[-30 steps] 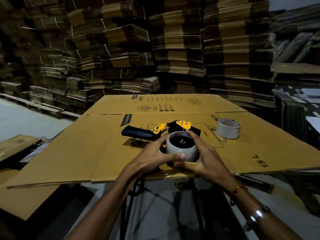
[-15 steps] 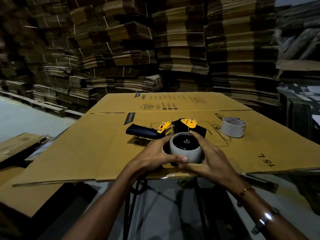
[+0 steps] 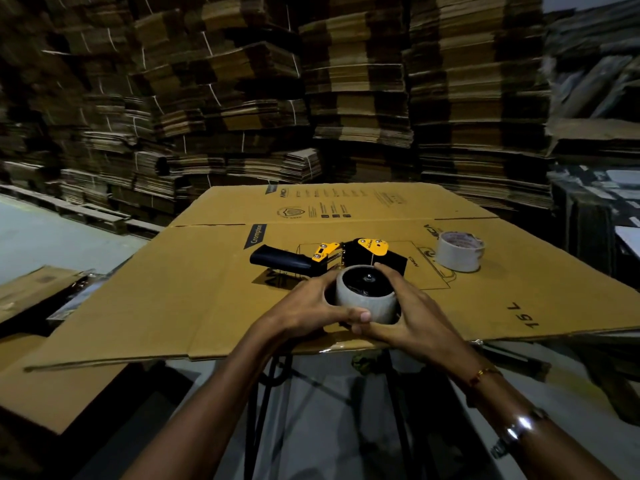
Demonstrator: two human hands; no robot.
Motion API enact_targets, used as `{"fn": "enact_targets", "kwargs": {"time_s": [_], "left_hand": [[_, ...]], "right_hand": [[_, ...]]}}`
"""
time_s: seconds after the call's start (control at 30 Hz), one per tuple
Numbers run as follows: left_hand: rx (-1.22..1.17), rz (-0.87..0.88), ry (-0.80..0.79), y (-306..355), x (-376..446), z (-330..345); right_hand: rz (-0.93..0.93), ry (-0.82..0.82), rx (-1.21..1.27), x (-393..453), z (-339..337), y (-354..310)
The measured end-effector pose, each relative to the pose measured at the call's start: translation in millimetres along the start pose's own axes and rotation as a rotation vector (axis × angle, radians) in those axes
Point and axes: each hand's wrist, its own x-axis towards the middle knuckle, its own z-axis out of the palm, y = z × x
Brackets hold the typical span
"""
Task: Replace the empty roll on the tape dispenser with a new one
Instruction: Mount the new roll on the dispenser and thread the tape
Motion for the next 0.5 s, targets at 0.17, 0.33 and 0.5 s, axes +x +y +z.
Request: {"fn": "enact_targets", "kwargs": {"time_s": [0.17, 0.33, 0.5], "left_hand": [[-0.029, 0.013, 0.030, 6.6, -5.6, 4.3], [0.019, 0.120, 0.182, 3.5, -21.4, 12.9], [0.378, 0.270, 0.679, -8.0, -24.7, -7.8]], "right_hand": [[0.071, -0.022, -0.024, 0.8, 0.1, -2.7], [0.099, -0.002, -0.015, -1.7, -1.9, -6.6], [0.129, -0.064, 0.034, -4.3, -17.3, 6.0]]}}
